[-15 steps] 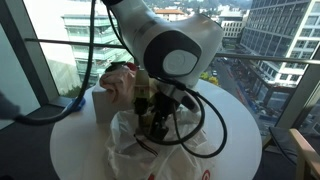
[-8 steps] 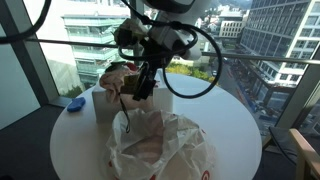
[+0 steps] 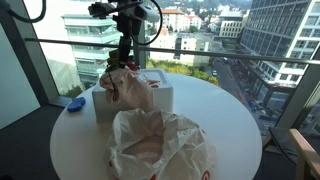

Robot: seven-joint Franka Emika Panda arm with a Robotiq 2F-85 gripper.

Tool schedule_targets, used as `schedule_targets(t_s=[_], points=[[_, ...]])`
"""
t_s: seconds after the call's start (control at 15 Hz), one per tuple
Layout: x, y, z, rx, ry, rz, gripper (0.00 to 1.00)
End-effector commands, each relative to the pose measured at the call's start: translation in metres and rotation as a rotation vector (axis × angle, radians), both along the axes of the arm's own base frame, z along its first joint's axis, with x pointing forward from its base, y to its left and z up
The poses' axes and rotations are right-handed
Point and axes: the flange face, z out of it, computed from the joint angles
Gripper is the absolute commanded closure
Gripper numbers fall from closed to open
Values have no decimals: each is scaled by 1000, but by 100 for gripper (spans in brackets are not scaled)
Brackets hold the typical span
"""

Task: Remove the objects from the plastic bag and put them on the white basket

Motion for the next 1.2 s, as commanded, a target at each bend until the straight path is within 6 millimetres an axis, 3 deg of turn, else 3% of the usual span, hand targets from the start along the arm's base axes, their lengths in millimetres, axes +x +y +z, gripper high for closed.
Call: schedule_targets(t_s=[0.0, 0.2, 0.4, 0.6, 0.67, 0.73, 0.93, 1.13], points=[[52, 50, 4, -111, -62, 43, 57], [86, 75, -14, -191, -82, 104, 57], [115, 89, -54, -211, -72, 162, 57], [131, 102, -92, -202, -47, 188, 57], [134, 106, -99, -209, -44, 196, 35], [133, 110, -98, -222, -51, 209, 8], [122, 121, -71, -276, -88, 233, 0], [104, 128, -42, -322, -126, 225, 0]])
